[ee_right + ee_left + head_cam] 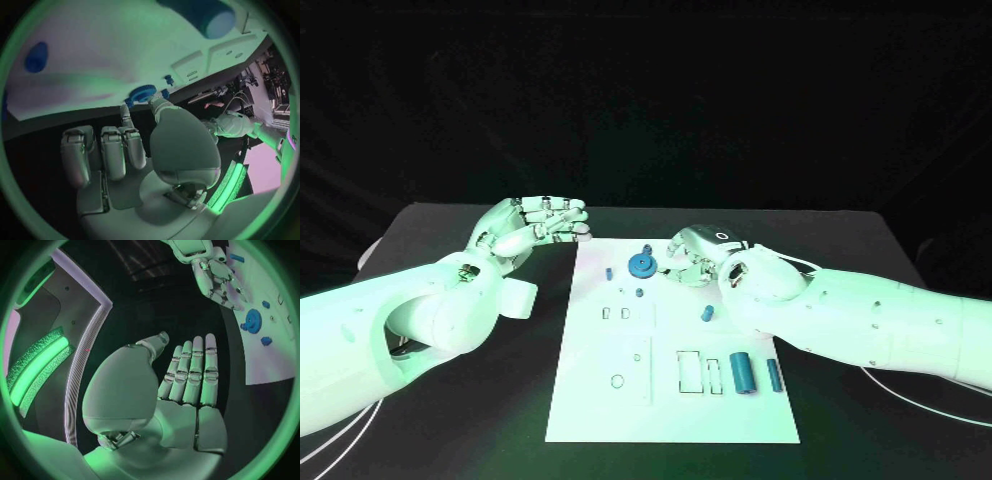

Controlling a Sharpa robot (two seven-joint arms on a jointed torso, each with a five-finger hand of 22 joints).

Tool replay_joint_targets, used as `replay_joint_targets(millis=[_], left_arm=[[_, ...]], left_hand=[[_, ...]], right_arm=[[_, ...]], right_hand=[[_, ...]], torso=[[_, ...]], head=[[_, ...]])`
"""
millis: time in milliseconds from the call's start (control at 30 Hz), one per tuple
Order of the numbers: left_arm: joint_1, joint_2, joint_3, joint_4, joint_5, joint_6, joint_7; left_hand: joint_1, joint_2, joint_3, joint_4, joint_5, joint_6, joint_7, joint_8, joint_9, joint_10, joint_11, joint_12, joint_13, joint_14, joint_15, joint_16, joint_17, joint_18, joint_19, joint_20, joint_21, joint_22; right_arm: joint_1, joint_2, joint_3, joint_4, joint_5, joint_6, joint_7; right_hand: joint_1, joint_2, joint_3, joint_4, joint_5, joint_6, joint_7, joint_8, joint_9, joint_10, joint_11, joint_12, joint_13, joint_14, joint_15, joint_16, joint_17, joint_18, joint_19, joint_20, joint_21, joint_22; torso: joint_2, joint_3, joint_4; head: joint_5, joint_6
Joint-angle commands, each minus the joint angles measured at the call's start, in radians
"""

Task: Assemble the parts on the task board

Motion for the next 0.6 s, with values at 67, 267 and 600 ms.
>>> replay_joint_targets(millis=[67,267,600], left_arm=[[0.001,0.001,0.001,-0.003,0.003,0.014,0.007],[0.001,0.004,0.001,-0.009,0.003,0.015,0.007],[0.001,0.014,0.000,-0.022,0.003,0.019,0.007]], left_hand=[[-0.009,0.000,0.007,-0.001,0.003,0.000,0.008,-0.003,-0.001,0.004,0.001,-0.005,0.000,-0.008,0.002,-0.006,0.001,0.003,-0.007,-0.001,-0.001,-0.002],[-0.010,0.000,0.008,-0.002,0.003,0.000,0.008,-0.003,-0.001,0.004,0.001,-0.005,0.000,-0.008,0.002,-0.006,0.001,0.003,-0.007,-0.001,-0.001,-0.002],[-0.010,-0.001,0.008,-0.002,0.003,0.000,0.008,-0.003,-0.001,0.004,0.001,-0.005,0.000,-0.008,0.002,-0.006,0.001,0.003,-0.007,-0.001,-0.001,-0.002]], right_arm=[[0.029,-0.083,0.006,0.073,0.141,-0.041,0.096],[0.064,-0.197,0.009,0.121,0.302,0.037,0.221],[0.071,-0.312,0.010,0.081,0.380,0.126,0.324]], right_hand=[[0.041,-0.019,0.011,-0.007,-0.019,-0.003,0.006,-0.015,-0.003,0.105,0.000,0.004,0.263,0.104,-0.001,0.003,0.263,-0.007,0.105,0.000,0.004,0.263],[0.170,-0.041,0.026,-0.030,-0.108,0.003,0.008,-0.023,-0.003,0.095,0.003,-0.007,0.254,0.104,0.000,0.003,0.263,-0.007,0.105,0.002,0.004,0.263],[0.289,-0.069,0.048,-0.082,-0.123,0.007,0.001,-0.028,-0.004,0.083,-0.004,-0.022,0.243,0.104,-0.008,0.003,0.263,-0.007,0.105,-0.005,0.004,0.263]], torso=[[-0.001,0.0017,-0.0059],[-0.003,0.0065,-0.0130],[-0.003,0.0141,-0.0199]], head=[[0.001,0.005],[-0.005,0.005],[-0.017,0.000]])
